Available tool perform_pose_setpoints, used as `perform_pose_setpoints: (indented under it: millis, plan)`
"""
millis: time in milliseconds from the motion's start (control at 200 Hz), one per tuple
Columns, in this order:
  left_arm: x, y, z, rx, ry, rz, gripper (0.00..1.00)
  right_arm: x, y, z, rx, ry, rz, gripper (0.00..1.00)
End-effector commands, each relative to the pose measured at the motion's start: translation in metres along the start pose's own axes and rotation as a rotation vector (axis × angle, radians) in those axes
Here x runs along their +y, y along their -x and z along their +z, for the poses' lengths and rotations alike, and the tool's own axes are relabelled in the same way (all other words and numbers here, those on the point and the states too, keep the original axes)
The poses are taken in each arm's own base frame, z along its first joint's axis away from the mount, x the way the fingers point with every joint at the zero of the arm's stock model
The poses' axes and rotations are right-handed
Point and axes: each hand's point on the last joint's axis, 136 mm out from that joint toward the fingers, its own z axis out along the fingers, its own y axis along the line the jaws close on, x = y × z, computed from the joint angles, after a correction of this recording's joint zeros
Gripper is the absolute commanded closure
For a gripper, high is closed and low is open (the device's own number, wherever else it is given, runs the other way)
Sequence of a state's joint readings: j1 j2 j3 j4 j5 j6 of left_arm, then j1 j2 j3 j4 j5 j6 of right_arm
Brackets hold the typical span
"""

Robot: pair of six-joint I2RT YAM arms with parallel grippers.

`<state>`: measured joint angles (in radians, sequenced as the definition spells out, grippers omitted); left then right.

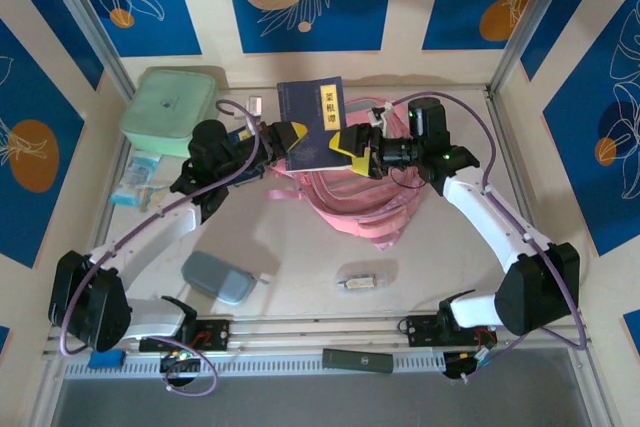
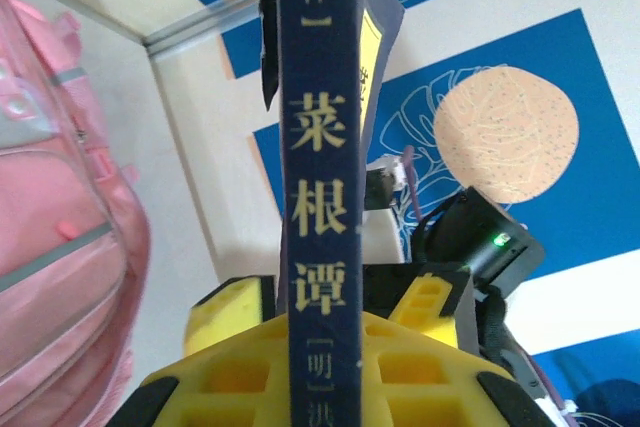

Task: Pack the student bag
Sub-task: Pass the book.

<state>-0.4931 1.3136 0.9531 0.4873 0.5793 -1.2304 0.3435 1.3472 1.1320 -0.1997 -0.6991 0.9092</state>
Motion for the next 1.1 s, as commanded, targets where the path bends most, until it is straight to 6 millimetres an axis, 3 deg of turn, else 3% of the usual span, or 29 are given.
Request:
perform_pose_setpoints:
  millis: [0, 75, 140, 300, 490, 625, 710, 855, 1095]
  plan:
    - [-0.040, 0.005, 0.007, 0.008, -0.142, 0.054, 1.00, 0.022, -0.005, 0.004, 0.069, 0.132, 0.001, 0.01]
    - [-0.032, 0.004, 0.009, 0.014, -0.115, 0.050, 1.00, 0.032, -0.003, 0.001, 0.053, 0.177, -0.027, 0.03]
    - [-0.022, 0.002, 0.009, 0.019, -0.071, 0.045, 1.00, 0.037, -0.002, -0.003, 0.026, 0.183, -0.052, 0.10]
    - [-0.001, -0.003, 0.009, 0.034, 0.018, 0.033, 1.00, 0.030, -0.001, -0.004, 0.006, 0.158, -0.042, 0.44]
    - [0.017, -0.009, 0.007, 0.061, 0.107, 0.033, 1.00, 0.022, 0.000, -0.004, -0.004, 0.118, -0.041, 0.76]
    - [0.019, -0.011, 0.004, 0.071, 0.139, 0.057, 1.00, 0.020, 0.000, -0.005, -0.006, 0.097, -0.053, 0.99]
    - [0.016, -0.012, 0.005, 0.079, 0.130, 0.056, 1.00, 0.019, 0.000, -0.007, -0.010, 0.071, -0.062, 1.00]
    - [0.015, -0.015, 0.004, 0.107, 0.142, 0.096, 0.72, 0.013, 0.000, -0.018, -0.041, -0.010, -0.081, 1.00]
    - [0.053, -0.031, -0.010, 0.176, 0.415, 0.261, 0.53, -0.022, -0.004, -0.055, -0.121, -0.173, -0.026, 1.00]
